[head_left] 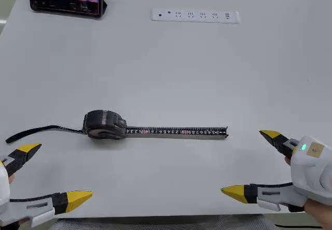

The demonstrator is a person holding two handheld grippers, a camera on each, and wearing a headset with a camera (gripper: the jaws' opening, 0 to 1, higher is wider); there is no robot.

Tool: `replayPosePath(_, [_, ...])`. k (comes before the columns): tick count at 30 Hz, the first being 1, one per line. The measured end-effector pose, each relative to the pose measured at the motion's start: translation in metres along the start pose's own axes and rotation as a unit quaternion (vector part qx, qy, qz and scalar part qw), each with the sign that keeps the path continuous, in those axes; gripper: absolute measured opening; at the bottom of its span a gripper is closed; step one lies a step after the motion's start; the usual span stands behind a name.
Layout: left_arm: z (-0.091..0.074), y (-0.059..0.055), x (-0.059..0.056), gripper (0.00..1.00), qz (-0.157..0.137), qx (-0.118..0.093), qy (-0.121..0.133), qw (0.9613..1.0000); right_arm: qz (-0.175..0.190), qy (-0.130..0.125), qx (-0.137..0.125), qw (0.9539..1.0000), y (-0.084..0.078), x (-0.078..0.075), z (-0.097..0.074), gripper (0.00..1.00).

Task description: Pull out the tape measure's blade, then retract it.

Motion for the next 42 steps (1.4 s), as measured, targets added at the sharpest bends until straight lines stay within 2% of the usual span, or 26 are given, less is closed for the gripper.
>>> replayPosePath(22, [0.002,0.004,0.000,0.96,0.000,-0.004,0.000,1.0000,0.001,-0.001,-0.002,1.0000,0.000,0.000,0.001,0.99])
replayPosePath(29, [0.011,0.005,-0.002,0.96,-0.002,0.004,-0.003,1.0000,-0.001,0.003,-0.005,1.0000,0.003,-0.003,0.007,0.99])
replayPosePath(42, [0.024,0.010,-0.003,0.97,-0.014,-0.002,-0.001,0.9999,-0.004,0.008,-0.005,0.9999,0.006,-0.008,0.014,0.99])
Point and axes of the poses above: the centre of the closed fingertips' face, and the gripper's own axes: z roughly forward along the fingers, x roughly to its left, y roughly out of its top, the point moved 10 cm from there along -z, roughly backward along the fingers, and after that the axes turned 12 degrees about -x, right-handed, at the moved point
